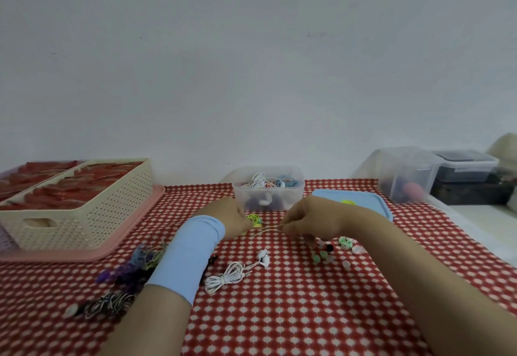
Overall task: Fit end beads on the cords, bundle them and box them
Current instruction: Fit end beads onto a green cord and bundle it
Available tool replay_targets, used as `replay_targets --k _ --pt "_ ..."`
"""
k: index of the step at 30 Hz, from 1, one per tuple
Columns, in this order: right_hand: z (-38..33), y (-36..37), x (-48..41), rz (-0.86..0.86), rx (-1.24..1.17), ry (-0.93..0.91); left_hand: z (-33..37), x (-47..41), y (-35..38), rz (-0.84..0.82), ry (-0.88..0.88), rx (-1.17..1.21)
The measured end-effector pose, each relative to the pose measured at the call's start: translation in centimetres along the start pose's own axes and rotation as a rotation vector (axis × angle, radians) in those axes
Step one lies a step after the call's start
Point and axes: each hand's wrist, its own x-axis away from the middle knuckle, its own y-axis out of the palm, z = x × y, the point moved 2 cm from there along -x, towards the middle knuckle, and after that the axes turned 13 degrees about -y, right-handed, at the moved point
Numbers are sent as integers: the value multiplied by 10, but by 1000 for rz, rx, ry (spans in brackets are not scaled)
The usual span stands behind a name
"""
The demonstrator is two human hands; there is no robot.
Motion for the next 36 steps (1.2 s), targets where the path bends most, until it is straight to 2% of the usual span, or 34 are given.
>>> replay_targets --k 4,8,12,17,21,25,28,33,36 --pt "4 -13 4 61 48 -9 5 4 -2 78 28 -147" --pt "13 -34 14 118 75 -17 24 19 -4 123 216 5" --pt "18 -37 21 -22 140 45 46 24 10 40 329 18" --pt "17 -30 20 -217 213 118 51 19 18 -6 285 -125" --pt "14 -21 17 -259 285 135 43 18 24 -2 263 -150" --pt "8 -19 16 -235 290 135 37 19 23 61 312 45" --pt "2 -26 20 -151 195 88 31 18 22 87 340 322" --pt "2 -31 18 242 -169 -48 22 16 27 -76 323 663" --pt "6 -26 15 344 -345 -52 22 15 32 -155 295 827"
